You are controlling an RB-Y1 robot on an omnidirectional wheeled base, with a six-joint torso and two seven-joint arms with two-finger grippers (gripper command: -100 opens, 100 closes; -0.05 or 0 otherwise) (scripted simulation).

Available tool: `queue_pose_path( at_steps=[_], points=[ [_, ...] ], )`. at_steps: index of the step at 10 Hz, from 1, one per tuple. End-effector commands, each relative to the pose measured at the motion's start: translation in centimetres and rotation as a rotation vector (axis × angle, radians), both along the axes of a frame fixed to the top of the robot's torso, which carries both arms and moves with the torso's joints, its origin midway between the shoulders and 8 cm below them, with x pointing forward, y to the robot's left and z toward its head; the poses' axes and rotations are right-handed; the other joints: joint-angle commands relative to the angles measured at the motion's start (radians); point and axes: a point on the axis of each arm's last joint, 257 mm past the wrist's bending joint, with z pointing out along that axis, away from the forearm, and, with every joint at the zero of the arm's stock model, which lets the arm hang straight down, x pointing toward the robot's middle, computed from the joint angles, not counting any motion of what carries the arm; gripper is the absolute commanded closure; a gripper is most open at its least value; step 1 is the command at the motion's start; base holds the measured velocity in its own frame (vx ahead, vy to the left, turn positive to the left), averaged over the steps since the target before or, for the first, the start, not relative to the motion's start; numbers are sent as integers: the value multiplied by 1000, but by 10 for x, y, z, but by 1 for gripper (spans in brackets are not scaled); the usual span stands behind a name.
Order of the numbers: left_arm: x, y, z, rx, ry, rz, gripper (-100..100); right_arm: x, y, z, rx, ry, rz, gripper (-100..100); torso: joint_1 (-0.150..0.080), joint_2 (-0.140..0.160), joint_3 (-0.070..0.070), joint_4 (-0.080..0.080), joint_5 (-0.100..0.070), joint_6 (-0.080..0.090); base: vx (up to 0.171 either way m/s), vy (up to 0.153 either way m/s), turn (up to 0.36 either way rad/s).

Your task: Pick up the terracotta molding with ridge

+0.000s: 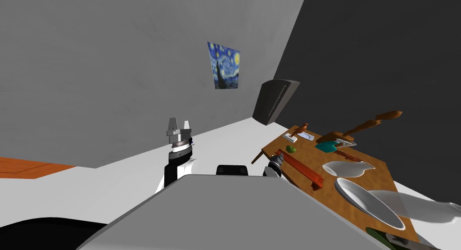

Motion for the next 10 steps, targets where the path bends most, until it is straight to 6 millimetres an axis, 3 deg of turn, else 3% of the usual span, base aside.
queue_pose_path(
  at_steps=[1,6,8,10],
  points=[
    [0,0,0,0,0,0,0,-8,-8,-2,-56,45,4,-100,0,0,0,0,0,0,-17,-59,34],
    [0,0,0,0,0,0,0,-39,-29,-17,-159,180,7,-100,-1,0,0,0,0,0,-21,-61,31],
    [0,0,0,0,0,0,0,-65,-37,-33,-192,272,5,-100,-4,-1,-1,0,-1,0,-6,-116,35],
    [0,0,0,0,0,0,0,-93,-32,-57,-178,359,10,-100,-6,-1,-1,0,-1,0,28,-150,13]
  ],
)
